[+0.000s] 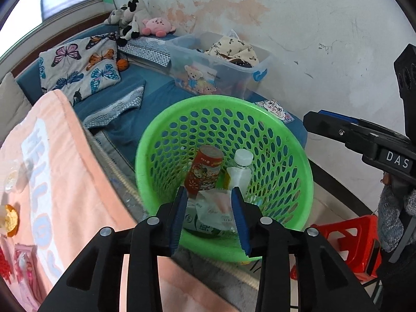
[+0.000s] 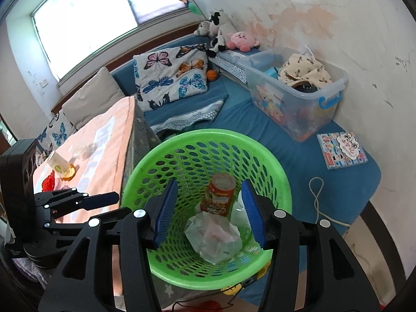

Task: Collect trash
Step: 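Drop the bottle with the right tool while the left tool drops the pink bag into the green basket, then move both tools back over the blanket toward the remaining trash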

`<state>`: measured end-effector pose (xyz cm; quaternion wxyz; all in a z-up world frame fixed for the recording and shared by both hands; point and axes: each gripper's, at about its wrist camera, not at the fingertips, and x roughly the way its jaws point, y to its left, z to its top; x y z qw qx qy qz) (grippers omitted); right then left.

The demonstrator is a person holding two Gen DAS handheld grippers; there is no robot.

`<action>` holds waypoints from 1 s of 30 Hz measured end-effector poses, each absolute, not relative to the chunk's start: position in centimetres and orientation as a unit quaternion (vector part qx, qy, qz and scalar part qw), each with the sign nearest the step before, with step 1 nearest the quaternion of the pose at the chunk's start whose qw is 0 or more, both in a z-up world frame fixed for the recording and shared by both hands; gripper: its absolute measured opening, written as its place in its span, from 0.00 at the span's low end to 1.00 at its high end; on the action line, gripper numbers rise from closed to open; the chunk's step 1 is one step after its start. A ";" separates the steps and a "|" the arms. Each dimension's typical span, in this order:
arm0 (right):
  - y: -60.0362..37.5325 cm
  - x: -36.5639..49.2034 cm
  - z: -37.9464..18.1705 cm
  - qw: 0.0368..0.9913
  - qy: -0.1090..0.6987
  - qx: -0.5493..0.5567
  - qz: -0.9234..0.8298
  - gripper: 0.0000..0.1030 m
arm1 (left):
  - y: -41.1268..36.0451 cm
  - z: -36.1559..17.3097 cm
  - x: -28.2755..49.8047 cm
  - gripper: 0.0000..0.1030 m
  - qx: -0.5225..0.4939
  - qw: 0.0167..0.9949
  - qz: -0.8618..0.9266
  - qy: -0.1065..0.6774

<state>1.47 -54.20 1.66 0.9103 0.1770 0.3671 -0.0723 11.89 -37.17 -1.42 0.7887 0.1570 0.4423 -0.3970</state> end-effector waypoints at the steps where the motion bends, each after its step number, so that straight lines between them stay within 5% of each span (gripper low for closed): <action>1: -54.0 1.4 1.7 0.911 0.366 0.176 -0.071 0.53 | -36.6 -1.1 11.9 0.34 0.155 0.791 -0.395 0.440; 30: -42.9 7.2 1.8 0.914 0.392 0.108 0.021 0.59 | -19.4 -1.0 16.5 0.35 0.105 0.855 -0.242 0.446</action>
